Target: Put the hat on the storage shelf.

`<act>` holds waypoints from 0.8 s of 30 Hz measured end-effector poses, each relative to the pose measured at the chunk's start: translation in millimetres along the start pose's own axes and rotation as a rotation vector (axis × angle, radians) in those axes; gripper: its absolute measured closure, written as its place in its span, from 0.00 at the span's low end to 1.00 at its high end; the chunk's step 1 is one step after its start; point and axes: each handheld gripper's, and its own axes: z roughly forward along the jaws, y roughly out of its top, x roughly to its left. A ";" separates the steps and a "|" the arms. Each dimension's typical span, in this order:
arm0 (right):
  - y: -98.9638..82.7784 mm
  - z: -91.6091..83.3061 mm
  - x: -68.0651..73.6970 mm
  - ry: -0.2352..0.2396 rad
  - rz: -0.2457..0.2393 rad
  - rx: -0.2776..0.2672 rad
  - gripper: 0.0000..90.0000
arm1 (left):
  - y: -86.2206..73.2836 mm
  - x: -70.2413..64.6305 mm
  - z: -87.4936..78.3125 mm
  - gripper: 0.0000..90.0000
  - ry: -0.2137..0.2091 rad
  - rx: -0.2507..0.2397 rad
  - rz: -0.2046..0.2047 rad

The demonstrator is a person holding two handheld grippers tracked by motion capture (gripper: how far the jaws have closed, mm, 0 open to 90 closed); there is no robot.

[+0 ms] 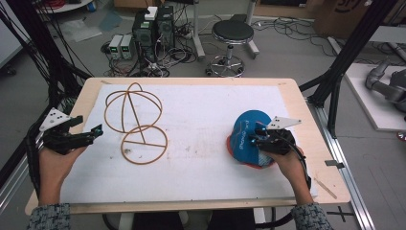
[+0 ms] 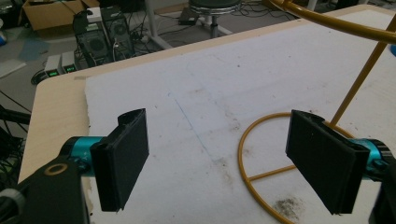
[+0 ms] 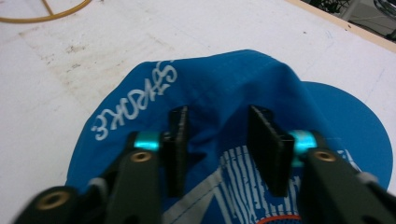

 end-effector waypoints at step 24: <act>9.9 -35.0 -6.2 -0.080 0.077 -0.276 0.99 | 2.2 -0.1 -2.8 0.24 -0.006 -0.009 -0.001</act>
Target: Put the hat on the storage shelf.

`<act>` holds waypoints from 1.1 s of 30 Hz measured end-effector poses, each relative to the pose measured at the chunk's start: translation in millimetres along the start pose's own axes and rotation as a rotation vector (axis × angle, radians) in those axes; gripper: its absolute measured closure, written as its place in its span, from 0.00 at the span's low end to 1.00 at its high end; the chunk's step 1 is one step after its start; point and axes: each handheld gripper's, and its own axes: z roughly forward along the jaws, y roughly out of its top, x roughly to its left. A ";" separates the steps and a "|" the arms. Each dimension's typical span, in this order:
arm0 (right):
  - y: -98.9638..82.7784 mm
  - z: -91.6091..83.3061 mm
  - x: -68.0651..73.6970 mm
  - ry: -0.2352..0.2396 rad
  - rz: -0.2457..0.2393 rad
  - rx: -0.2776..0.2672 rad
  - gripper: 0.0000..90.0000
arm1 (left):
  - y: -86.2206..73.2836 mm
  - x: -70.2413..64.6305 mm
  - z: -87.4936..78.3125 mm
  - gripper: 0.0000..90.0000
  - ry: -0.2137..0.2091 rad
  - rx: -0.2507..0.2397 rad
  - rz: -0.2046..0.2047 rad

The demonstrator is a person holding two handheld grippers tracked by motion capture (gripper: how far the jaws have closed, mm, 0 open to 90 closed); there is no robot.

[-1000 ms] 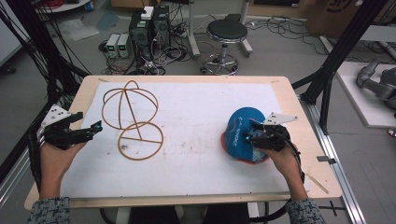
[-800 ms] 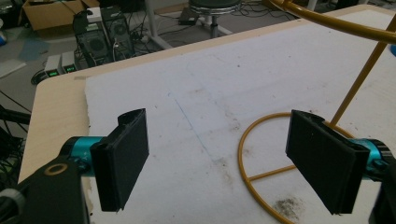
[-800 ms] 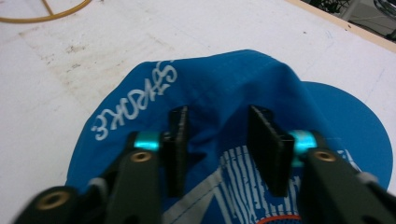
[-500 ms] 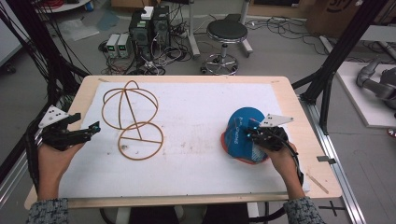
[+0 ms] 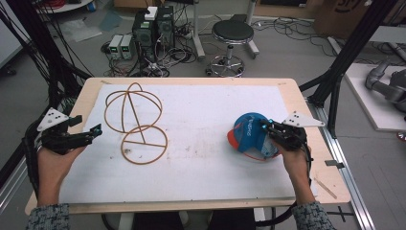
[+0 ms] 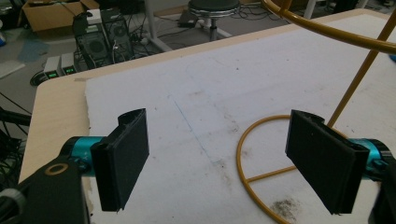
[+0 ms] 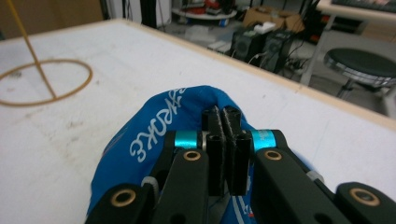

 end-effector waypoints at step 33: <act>108.2 -19.0 -8.0 -0.098 0.119 -0.334 1.00 | 0.7 9.3 -5.3 0.24 0.021 -0.042 -0.025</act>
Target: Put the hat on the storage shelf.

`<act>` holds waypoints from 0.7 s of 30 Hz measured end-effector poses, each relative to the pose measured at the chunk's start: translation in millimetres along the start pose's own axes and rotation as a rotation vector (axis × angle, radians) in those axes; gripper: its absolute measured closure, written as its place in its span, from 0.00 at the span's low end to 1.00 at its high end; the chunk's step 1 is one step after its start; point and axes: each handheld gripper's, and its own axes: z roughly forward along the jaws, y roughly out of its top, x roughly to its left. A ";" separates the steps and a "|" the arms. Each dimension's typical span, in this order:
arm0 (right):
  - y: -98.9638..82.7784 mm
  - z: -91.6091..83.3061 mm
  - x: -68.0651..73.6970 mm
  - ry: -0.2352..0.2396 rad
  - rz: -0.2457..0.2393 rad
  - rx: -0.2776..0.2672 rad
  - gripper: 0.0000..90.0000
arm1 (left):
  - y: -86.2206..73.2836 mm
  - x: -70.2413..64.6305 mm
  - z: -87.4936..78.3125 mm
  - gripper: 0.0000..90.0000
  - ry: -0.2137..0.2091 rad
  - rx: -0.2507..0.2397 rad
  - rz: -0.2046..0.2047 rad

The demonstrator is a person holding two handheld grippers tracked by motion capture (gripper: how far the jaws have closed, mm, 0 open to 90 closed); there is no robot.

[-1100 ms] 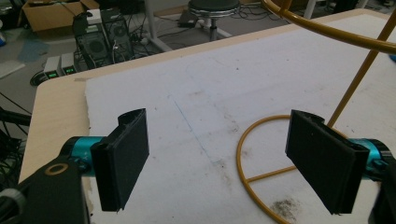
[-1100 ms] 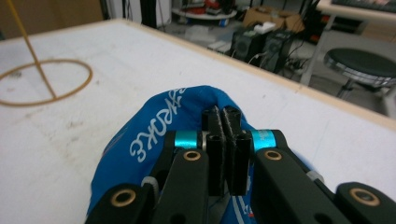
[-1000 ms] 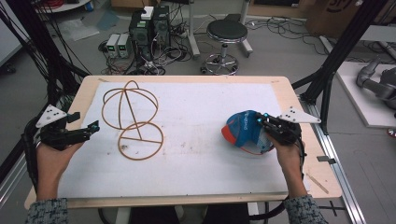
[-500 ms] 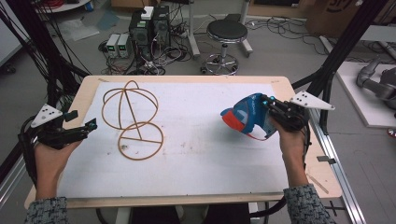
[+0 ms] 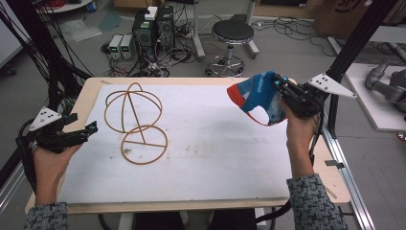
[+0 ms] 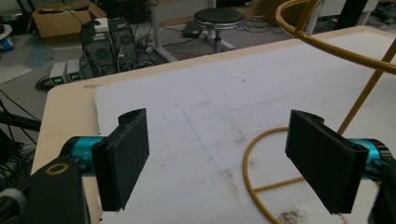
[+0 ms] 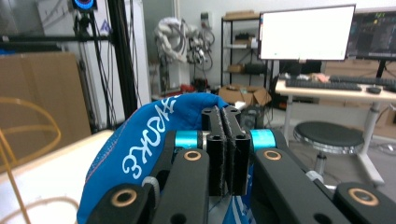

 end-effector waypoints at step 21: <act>51.8 57.7 58.3 0.103 -0.012 -0.124 1.00 | 1.5 -0.9 -1.2 0.24 0.007 -0.006 0.004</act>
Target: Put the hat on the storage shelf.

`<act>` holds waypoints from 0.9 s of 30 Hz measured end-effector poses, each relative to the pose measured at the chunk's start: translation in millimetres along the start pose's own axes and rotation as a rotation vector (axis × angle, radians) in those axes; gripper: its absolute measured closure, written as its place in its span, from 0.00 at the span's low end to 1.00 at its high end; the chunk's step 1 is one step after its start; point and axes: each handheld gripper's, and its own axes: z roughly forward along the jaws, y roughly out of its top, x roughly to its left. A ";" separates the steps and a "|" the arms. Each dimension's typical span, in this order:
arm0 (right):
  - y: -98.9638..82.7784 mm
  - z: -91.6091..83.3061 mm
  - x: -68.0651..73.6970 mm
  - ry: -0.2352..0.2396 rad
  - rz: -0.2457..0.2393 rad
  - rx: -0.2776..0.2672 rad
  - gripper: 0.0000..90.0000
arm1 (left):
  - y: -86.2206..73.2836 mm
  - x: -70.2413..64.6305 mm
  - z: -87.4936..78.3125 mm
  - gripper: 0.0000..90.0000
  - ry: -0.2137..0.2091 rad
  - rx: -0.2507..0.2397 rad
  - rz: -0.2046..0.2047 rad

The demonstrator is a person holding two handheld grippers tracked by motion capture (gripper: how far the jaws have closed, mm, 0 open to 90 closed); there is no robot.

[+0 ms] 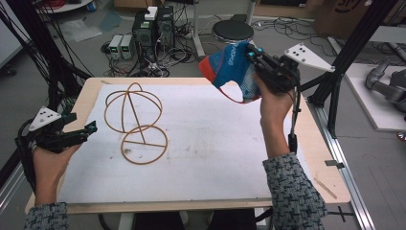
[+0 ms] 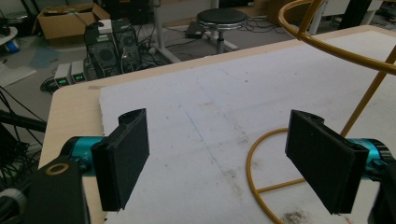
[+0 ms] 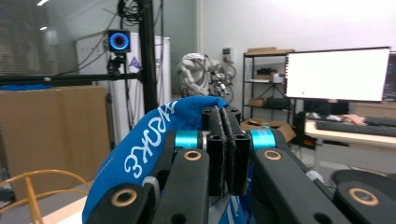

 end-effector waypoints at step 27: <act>-21.7 103.3 101.7 0.228 0.020 0.035 1.00 | -4.1 2.3 -21.6 0.24 0.022 -0.012 0.011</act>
